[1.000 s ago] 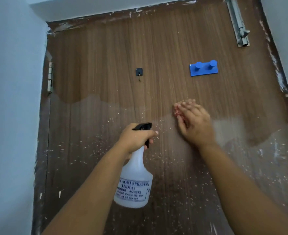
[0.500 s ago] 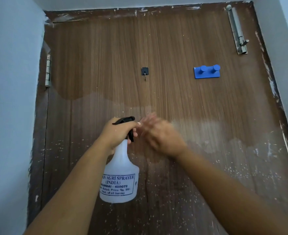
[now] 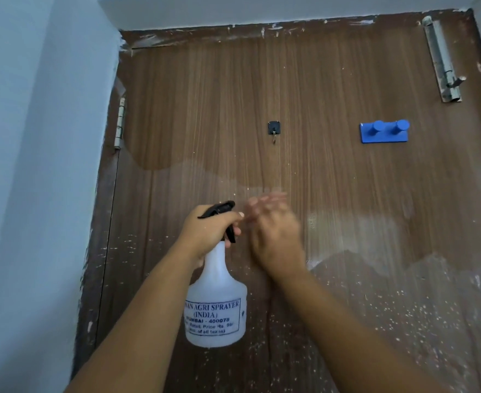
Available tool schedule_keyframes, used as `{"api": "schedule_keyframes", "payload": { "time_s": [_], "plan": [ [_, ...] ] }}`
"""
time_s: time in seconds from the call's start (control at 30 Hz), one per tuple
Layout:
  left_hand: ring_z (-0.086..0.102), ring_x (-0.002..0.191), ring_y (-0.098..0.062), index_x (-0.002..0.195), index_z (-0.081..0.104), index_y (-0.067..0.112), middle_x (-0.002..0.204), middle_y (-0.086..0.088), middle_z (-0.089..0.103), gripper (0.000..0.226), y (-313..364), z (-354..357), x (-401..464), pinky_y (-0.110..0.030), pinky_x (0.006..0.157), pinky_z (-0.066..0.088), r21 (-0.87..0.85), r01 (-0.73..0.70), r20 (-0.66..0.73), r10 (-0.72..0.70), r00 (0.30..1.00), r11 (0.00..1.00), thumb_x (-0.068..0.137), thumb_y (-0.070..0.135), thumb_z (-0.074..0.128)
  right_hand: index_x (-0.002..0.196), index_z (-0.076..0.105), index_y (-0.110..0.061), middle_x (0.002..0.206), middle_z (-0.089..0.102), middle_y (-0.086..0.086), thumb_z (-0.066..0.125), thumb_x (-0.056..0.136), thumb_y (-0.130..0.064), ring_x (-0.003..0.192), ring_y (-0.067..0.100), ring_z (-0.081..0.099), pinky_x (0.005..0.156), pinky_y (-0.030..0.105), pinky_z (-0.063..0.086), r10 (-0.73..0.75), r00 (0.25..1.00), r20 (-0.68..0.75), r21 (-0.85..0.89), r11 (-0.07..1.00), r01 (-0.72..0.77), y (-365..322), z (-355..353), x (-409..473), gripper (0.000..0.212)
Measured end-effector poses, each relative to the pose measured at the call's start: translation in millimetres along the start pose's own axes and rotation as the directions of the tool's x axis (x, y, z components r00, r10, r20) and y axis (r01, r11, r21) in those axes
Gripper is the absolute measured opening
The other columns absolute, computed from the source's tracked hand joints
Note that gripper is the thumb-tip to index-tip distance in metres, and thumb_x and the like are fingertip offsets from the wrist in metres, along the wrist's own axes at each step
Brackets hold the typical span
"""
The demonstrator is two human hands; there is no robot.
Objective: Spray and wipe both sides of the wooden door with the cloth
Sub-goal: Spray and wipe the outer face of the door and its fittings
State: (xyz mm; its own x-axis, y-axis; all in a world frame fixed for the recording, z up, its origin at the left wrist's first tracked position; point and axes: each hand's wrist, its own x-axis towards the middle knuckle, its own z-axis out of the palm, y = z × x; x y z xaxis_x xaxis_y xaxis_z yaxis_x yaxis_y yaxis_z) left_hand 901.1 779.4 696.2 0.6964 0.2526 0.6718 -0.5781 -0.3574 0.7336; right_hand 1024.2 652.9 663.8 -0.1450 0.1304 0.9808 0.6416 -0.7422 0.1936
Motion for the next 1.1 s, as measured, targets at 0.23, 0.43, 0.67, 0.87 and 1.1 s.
{"api": "schedule_keyframes", "payload": {
  "time_s": [0.23, 0.43, 0.67, 0.87, 1.1],
  "plan": [
    [0.073, 0.074, -0.018, 0.092, 0.076, 0.004, 0.08, -0.01, 0.074, 0.017, 9, -26, 3, -0.024, 0.052, 0.05, 0.058, 0.011, -0.007, -0.01, 1.0, 0.998, 0.087, 0.021, 0.074, 0.128, 0.063, -0.014, 0.133, 0.06, 0.01, 0.05, 0.095, -0.029, 0.126, 0.03, 0.053, 0.107, 0.043, 0.04, -0.411, 0.895, 0.174, 0.001, 0.909, 0.417, 38, -7, 64, 0.039],
    [0.071, 0.076, -0.019, 0.094, 0.074, 0.009, 0.087, -0.014, 0.077, 0.011, 2, -50, -2, -0.025, 0.057, 0.053, 0.129, 0.054, -0.061, -0.047, 0.997, 0.99, 0.087, 0.017, 0.075, 0.136, 0.056, -0.014, 0.14, 0.052, 0.012, 0.048, 0.097, -0.023, 0.134, 0.034, 0.041, 0.109, 0.048, 0.034, 0.364, 0.921, -0.14, -0.013, 0.929, -0.369, 50, -17, 91, 0.041],
    [0.066, 0.074, -0.021, 0.088, 0.077, 0.003, 0.081, -0.013, 0.075, 0.017, 2, -79, -11, -0.031, 0.062, 0.052, 0.137, 0.08, -0.097, -0.067, 0.993, 0.987, 0.085, 0.02, 0.075, 0.127, 0.065, -0.019, 0.128, 0.063, 0.007, 0.06, 0.091, -0.029, 0.12, 0.031, 0.056, 0.092, 0.044, 0.049, -0.691, 0.642, 0.332, 0.257, 0.722, 0.643, -69, 34, 22, 0.038],
    [0.071, 0.08, -0.017, 0.09, 0.073, 0.012, 0.082, -0.01, 0.075, 0.011, 3, -109, -15, -0.024, 0.059, 0.052, 0.178, 0.056, -0.127, -0.033, 0.991, 0.982, 0.09, 0.023, 0.072, 0.135, 0.058, -0.019, 0.142, 0.054, 0.008, 0.05, 0.098, -0.033, 0.134, 0.031, 0.044, 0.11, 0.045, 0.033, -0.069, 0.994, 0.081, -0.055, 0.996, 0.074, 25, 2, 143, 0.04],
    [0.069, 0.075, -0.015, 0.094, 0.07, 0.014, 0.075, -0.005, 0.071, 0.015, 3, -126, -19, -0.022, 0.057, 0.052, 0.191, 0.103, -0.101, -0.085, 0.991, 0.976, 0.087, 0.026, 0.076, 0.136, 0.059, -0.012, 0.14, 0.056, 0.012, 0.046, 0.099, -0.028, 0.134, 0.034, 0.043, 0.108, 0.052, 0.035, -0.15, 0.98, 0.128, 0.025, 0.989, 0.148, -33, 27, 95, 0.042]
  ]
}}
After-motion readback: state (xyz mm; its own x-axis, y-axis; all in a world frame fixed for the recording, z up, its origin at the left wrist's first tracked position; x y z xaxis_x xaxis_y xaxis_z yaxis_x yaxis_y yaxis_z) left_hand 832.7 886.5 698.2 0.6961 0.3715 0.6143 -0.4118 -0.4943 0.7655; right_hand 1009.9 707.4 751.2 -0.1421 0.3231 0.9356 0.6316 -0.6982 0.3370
